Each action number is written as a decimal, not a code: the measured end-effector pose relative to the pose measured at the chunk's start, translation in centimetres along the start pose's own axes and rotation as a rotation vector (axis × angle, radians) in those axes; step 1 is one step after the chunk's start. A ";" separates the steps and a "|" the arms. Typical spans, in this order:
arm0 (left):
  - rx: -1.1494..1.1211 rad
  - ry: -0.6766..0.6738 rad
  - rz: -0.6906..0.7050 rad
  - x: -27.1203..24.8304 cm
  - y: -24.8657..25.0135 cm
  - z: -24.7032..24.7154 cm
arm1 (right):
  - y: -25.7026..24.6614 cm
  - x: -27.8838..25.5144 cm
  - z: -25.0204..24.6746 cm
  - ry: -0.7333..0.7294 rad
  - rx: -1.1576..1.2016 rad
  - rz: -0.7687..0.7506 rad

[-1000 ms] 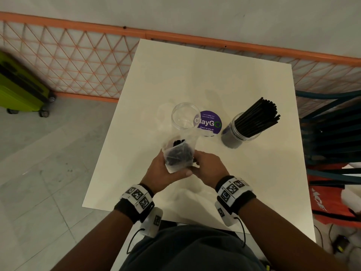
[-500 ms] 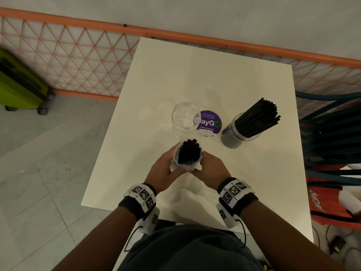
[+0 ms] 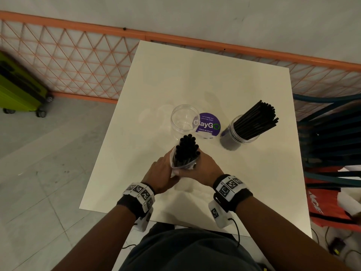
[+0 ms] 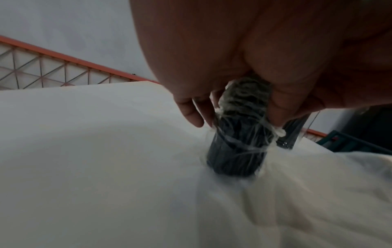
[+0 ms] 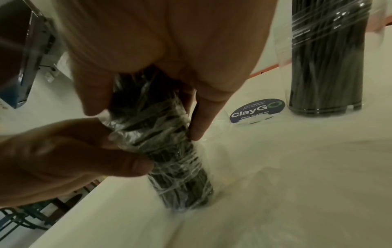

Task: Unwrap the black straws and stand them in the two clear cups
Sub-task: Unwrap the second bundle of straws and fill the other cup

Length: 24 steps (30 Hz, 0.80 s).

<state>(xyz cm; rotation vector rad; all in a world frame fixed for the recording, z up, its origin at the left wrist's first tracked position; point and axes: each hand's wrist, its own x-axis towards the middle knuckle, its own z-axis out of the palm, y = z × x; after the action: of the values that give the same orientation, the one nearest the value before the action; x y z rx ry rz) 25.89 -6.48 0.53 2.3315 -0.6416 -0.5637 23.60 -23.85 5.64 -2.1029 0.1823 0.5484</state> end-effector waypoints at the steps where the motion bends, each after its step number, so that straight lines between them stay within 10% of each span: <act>1: 0.024 0.017 -0.001 0.1 -0.1 0.1 | -0.3 0.2 -0.1 0.021 0.004 0.009; 11: 0.053 0.129 0.022 -0.1 3.0 -2.4 | -2.1 0.4 -1.0 0.199 0.348 -0.035; 16: -0.790 -0.002 0.080 -0.7 4.7 -4.6 | -4.2 0.0 -2.3 0.144 0.599 -0.125; 24: -1.182 0.006 -0.091 -0.9 4.9 -6.1 | -5.6 -1.9 -6.5 0.141 0.102 -0.247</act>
<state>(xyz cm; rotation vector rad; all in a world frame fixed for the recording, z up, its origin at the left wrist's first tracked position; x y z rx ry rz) 27.03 -6.42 8.36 1.2387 -0.0958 -0.7103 25.82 -26.20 13.83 -2.0278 0.0280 0.2392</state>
